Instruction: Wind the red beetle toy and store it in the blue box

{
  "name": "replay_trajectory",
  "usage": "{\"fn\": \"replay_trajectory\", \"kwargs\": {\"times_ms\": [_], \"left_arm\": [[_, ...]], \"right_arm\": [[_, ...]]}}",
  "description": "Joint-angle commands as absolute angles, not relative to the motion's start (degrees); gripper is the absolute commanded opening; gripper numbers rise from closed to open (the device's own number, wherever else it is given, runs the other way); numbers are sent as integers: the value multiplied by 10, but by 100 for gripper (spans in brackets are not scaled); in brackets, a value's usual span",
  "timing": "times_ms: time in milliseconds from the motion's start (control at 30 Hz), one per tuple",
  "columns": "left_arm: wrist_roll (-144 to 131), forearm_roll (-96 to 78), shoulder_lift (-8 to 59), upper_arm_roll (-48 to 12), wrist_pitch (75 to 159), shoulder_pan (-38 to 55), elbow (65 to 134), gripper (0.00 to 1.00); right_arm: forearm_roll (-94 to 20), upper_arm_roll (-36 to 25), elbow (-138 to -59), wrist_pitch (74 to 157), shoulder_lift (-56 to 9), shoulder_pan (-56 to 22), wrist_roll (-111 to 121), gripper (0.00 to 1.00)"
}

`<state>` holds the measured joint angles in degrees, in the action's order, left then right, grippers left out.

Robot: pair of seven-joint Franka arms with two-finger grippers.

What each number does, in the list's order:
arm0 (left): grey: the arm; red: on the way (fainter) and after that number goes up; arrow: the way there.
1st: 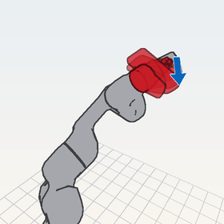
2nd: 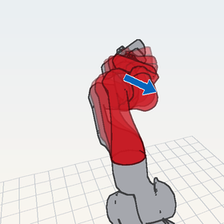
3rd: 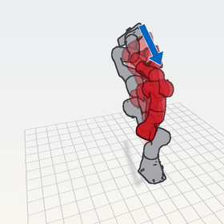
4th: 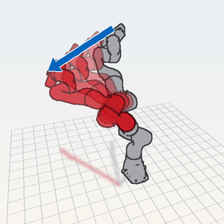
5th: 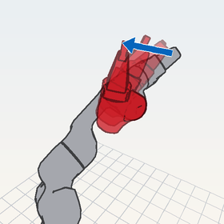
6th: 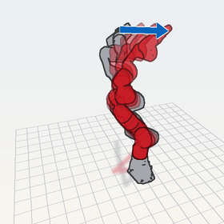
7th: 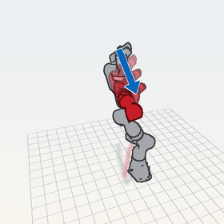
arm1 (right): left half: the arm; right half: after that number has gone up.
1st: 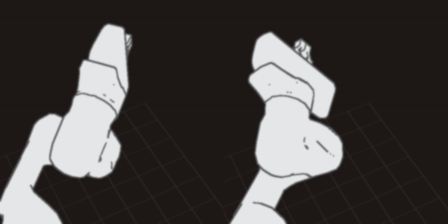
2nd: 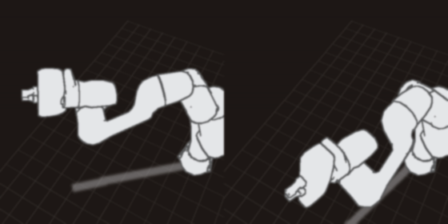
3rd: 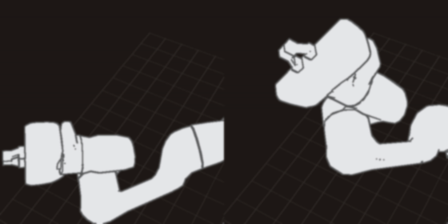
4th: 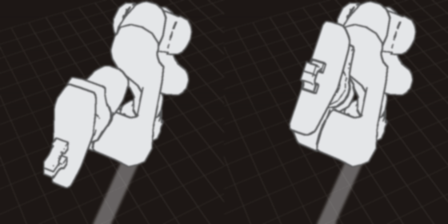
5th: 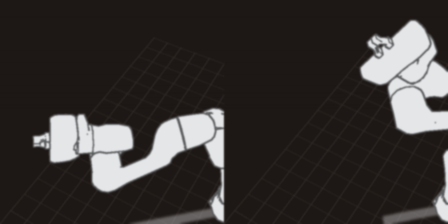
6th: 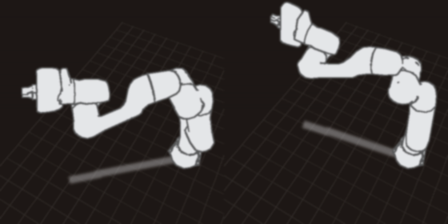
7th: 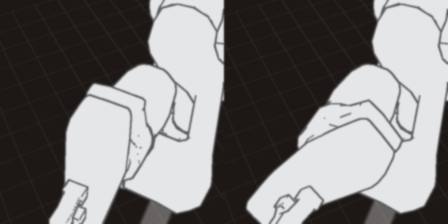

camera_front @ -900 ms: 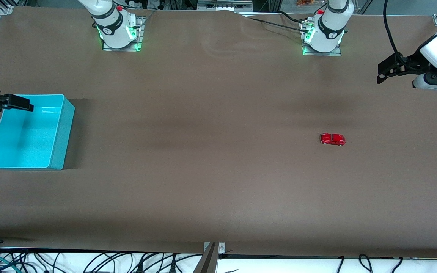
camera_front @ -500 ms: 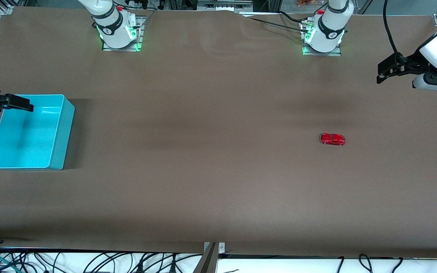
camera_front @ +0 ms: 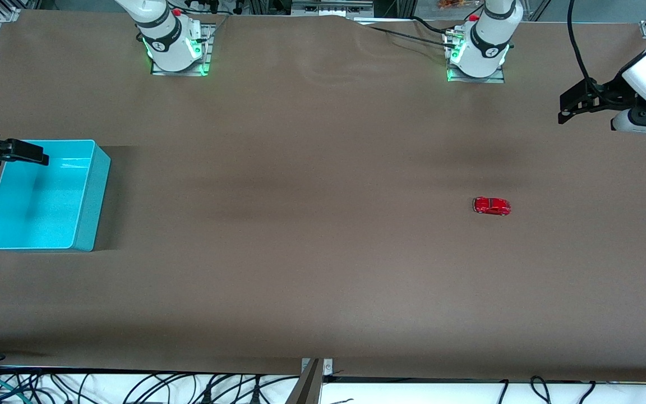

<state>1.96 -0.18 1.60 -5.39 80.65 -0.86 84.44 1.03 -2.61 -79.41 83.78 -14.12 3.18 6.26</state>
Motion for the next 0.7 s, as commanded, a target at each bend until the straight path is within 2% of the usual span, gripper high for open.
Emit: {"fn": "replay_trajectory", "kwargs": {"times_ms": [0,667], "left_arm": [[65,10,23,-53,797,-9,840,100],[332,12,86,-54,826,-8,841,100]], "right_arm": [[8,-29,-787,833,-139,35,62,100],[0,-47,-790,832,-142,39,62,100]]}}
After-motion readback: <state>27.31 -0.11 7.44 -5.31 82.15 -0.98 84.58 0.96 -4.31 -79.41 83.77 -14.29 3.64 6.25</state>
